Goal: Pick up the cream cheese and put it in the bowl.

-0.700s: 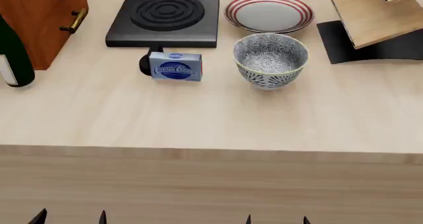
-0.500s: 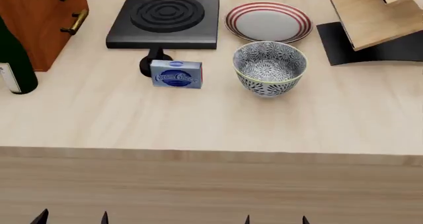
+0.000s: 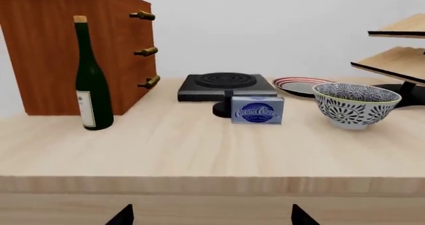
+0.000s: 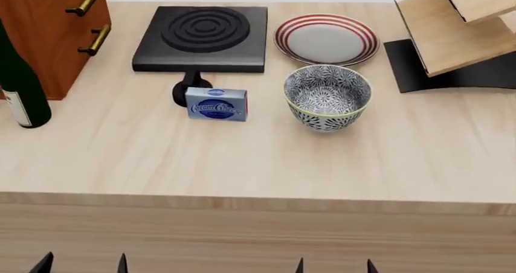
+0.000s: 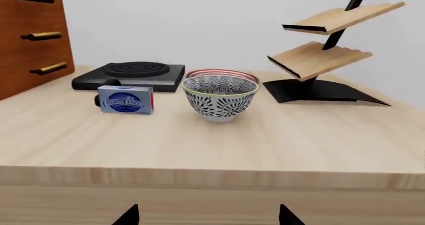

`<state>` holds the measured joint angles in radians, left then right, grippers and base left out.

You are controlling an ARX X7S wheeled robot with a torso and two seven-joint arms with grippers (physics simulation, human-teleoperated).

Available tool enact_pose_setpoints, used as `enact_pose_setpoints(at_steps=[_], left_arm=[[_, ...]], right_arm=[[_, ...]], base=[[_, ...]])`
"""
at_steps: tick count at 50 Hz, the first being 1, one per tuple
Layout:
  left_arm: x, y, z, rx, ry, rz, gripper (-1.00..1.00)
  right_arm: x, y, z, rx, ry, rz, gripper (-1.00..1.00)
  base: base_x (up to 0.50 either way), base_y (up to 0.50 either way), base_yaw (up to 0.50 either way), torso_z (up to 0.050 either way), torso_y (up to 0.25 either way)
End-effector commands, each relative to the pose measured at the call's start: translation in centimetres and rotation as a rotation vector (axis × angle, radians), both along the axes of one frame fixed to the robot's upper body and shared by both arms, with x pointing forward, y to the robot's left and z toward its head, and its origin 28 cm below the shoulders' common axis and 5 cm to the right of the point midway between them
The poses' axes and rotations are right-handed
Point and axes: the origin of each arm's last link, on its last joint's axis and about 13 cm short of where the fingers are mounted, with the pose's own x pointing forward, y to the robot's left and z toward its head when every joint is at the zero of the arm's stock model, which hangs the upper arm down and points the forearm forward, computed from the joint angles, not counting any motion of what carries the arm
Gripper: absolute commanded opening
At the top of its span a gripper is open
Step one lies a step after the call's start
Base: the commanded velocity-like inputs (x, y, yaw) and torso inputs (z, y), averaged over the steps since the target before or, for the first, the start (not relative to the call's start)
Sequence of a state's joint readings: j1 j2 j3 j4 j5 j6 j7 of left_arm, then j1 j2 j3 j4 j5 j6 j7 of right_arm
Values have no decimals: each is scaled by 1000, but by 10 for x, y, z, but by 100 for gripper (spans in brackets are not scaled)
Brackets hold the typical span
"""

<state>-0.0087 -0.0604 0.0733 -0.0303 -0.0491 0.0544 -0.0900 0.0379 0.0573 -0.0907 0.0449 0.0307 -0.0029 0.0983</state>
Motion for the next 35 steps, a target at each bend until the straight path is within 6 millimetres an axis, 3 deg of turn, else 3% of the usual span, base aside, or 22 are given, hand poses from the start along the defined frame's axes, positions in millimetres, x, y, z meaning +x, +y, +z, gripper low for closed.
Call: enact_pose_setpoints(at_steps=[1,11,23,35], left_arm=[[-1,0,2,11,-14,7,100],[-1,1,3,-16,-5,12,100],[-2,0,3,-5,-19,10,100],[-2,0,1,-10,-23,14,100]], right_arm=[[2,0,0,-1,3,-11,100],[1,0,0,3,7,-11,100],[3,0,-1,14,4,-8,100],[4,1,-2,5,0,-8,100]], base=[[0,0,0,50,8],[0,0,0,50,7],[0,0,0,0,0],[205,-201,0,0,0]])
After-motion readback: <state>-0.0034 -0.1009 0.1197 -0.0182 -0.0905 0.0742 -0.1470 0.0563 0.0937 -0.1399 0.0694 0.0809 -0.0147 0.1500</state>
